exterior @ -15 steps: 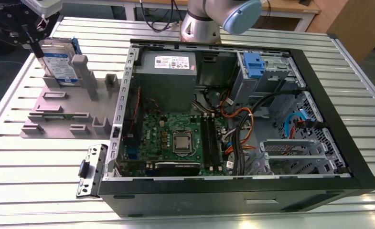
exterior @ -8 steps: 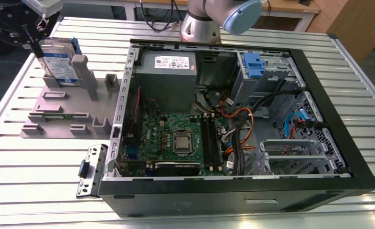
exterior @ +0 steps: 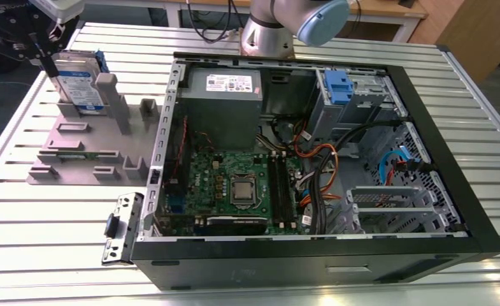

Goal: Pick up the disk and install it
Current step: 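Pick up the disk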

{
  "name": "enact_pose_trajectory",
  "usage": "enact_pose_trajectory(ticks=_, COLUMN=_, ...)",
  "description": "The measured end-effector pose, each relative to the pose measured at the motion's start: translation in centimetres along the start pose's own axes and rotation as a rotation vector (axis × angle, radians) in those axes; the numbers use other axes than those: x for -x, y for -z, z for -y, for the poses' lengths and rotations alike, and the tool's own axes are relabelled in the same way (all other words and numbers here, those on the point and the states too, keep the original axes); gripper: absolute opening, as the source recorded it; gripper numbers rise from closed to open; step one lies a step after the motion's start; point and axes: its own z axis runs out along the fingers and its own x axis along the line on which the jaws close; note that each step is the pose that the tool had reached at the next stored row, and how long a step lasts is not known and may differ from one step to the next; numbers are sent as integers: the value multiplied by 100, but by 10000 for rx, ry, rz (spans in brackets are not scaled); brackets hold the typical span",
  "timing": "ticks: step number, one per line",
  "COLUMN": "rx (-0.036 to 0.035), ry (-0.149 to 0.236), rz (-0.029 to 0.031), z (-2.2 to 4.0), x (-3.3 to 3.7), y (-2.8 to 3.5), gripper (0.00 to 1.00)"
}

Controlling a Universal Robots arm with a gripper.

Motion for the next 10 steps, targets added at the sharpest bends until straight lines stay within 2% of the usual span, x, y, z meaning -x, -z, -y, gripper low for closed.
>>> enact_pose_trajectory(ticks=10, rx=-3, ry=79, rz=-5, z=0, x=0, y=0, gripper=10)
